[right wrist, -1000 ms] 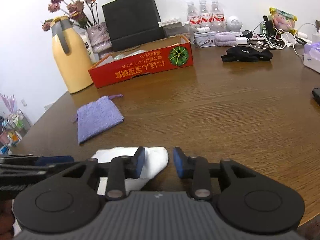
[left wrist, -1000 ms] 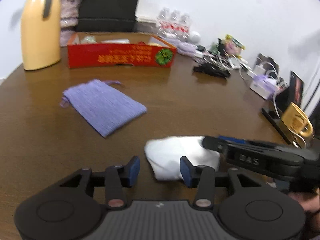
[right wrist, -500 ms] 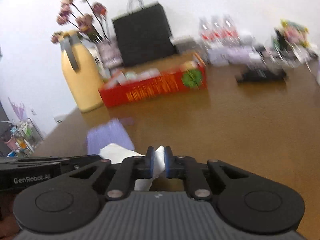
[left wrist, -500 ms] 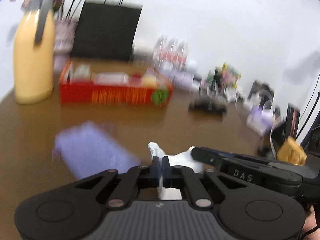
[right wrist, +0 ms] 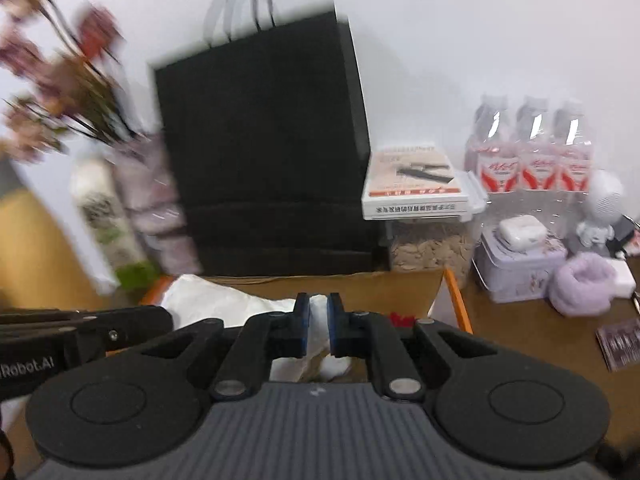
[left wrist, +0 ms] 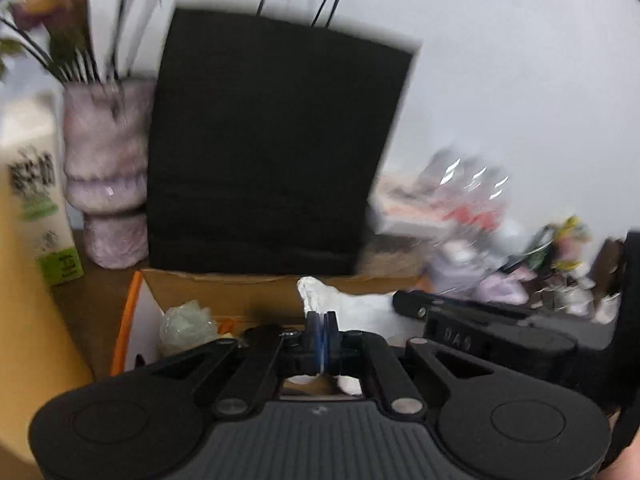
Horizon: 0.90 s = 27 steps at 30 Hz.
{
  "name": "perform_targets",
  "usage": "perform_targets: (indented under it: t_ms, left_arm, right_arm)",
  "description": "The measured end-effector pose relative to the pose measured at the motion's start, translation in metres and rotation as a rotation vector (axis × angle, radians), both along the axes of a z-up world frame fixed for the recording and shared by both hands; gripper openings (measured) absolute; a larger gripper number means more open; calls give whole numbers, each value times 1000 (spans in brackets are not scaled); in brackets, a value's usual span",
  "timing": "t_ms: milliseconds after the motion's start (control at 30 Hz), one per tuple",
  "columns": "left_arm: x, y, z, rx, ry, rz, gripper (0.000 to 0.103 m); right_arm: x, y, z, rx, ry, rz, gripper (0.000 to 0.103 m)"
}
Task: Organize objects
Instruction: 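Carry the white cloth into the box with the left tool and release it, then move both tools back toward the purple pouch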
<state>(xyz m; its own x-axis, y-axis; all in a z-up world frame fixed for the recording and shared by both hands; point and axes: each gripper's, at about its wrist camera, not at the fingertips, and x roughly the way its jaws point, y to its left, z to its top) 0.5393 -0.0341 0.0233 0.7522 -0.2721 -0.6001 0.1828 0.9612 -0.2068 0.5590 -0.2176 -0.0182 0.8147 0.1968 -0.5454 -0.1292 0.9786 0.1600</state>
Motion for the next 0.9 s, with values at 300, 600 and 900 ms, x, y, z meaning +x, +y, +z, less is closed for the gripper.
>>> perform_targets:
  t_ms: [300, 600, 900]
  left_arm:
    - [47, 12, -57, -3, 112, -12, 39]
    - [-37, 8, -1, 176, -46, 15, 61]
    - [-267, 38, 22, 142, -240, -173, 99]
  right_arm:
    - [63, 3, -59, -30, 127, -45, 88]
    - [13, -12, -3, -47, 42, -32, 96]
    - [-211, -36, 19, -112, -84, 150, 103]
